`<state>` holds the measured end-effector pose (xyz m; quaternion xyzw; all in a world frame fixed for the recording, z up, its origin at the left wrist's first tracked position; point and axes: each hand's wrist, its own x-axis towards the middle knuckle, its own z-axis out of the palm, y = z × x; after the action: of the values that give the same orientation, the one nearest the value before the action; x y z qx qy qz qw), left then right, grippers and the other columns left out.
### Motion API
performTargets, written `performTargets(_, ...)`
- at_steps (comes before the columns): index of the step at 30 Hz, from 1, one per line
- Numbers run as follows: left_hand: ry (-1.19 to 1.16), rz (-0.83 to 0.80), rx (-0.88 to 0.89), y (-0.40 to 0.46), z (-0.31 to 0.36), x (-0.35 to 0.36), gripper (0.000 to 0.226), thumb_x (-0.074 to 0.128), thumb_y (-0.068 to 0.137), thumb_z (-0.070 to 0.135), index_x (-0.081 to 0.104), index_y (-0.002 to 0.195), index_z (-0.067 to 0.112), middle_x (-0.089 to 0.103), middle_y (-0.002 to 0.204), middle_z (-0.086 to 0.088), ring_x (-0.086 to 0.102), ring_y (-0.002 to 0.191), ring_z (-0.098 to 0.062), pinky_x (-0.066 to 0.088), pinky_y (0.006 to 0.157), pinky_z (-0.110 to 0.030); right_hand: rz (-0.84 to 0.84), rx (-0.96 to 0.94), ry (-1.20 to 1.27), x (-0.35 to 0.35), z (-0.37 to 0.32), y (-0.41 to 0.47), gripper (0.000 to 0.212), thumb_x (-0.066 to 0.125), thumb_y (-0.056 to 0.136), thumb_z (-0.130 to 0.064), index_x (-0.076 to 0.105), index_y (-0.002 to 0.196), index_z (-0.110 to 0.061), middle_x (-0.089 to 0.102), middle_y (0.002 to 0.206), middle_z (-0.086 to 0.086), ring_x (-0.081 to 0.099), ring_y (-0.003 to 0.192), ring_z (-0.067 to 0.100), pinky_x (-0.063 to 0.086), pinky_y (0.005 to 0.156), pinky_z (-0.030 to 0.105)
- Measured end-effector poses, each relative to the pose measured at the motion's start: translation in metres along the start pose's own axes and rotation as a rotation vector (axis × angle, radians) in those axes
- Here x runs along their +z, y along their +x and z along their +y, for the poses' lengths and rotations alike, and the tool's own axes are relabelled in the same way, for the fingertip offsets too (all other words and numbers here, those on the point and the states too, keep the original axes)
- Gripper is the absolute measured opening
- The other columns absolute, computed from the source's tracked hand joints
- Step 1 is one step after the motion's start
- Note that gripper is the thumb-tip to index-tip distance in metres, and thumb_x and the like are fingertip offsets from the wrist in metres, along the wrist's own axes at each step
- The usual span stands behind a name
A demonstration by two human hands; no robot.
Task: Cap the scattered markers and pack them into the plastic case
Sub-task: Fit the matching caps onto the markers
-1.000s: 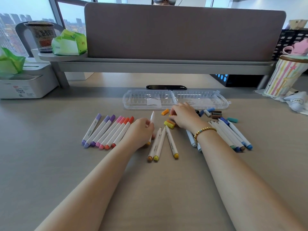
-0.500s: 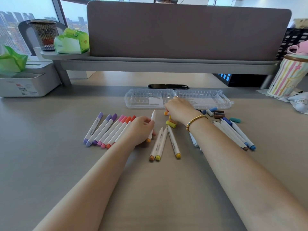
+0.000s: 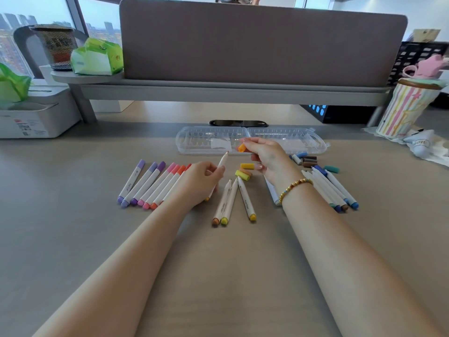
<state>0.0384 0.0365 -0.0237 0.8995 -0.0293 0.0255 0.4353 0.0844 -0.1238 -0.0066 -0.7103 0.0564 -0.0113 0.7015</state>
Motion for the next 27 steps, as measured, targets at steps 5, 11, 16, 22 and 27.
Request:
performTargets(5,-0.021,0.001,0.031,0.002,0.0,0.002,0.024,0.046,0.095,0.04,0.06,0.086,0.022,0.058,0.056,0.008,0.047,0.047,-0.008,0.04,0.05,-0.022,-0.043,0.069,0.211,-0.007,0.0,0.0,0.006,0.057,0.092,-0.012,0.061,0.089,-0.012,0.065,0.094,0.009,0.04,0.059,0.007,0.027,0.036,0.013)
performTargets(11,-0.019,-0.05,0.068,0.0,0.002,0.004,0.026,0.048,0.094,0.039,0.061,0.089,0.018,0.057,0.055,0.007,0.045,0.044,-0.008,0.041,0.047,-0.02,-0.022,0.062,0.158,-0.008,0.001,0.002,0.002,0.06,0.091,-0.014,0.061,0.09,-0.016,0.068,0.098,0.007,0.042,0.066,0.01,0.028,0.037,0.014)
performTargets(16,0.014,-0.051,0.072,-0.001,0.003,0.003,0.027,0.047,0.095,0.039,0.063,0.094,0.018,0.058,0.058,0.007,0.046,0.047,-0.007,0.039,0.048,-0.02,-0.072,0.01,0.024,-0.004,-0.001,-0.002,0.005,0.059,0.091,-0.016,0.064,0.092,-0.019,0.071,0.098,0.003,0.042,0.073,0.012,0.029,0.043,0.017)
performTargets(22,-0.038,-0.085,0.038,-0.004,0.012,-0.002,0.028,0.041,0.098,0.038,0.065,0.093,0.023,0.053,0.062,0.008,0.041,0.05,-0.004,0.033,0.048,-0.014,-0.101,-0.096,-0.208,0.003,-0.006,-0.011,0.021,0.058,0.092,-0.022,0.069,0.107,-0.014,0.068,0.108,0.008,0.048,0.075,0.008,0.036,0.057,0.017)
performTargets(27,-0.024,-0.092,0.026,-0.004,0.015,-0.001,0.034,0.034,0.1,0.035,0.057,0.082,0.018,0.05,0.062,0.005,0.041,0.051,-0.007,0.033,0.051,-0.02,-0.106,-0.229,-0.404,0.01,-0.01,-0.015,0.026,0.05,0.097,-0.019,0.068,0.113,-0.009,0.068,0.11,0.006,0.055,0.111,0.015,0.045,0.088,0.024)
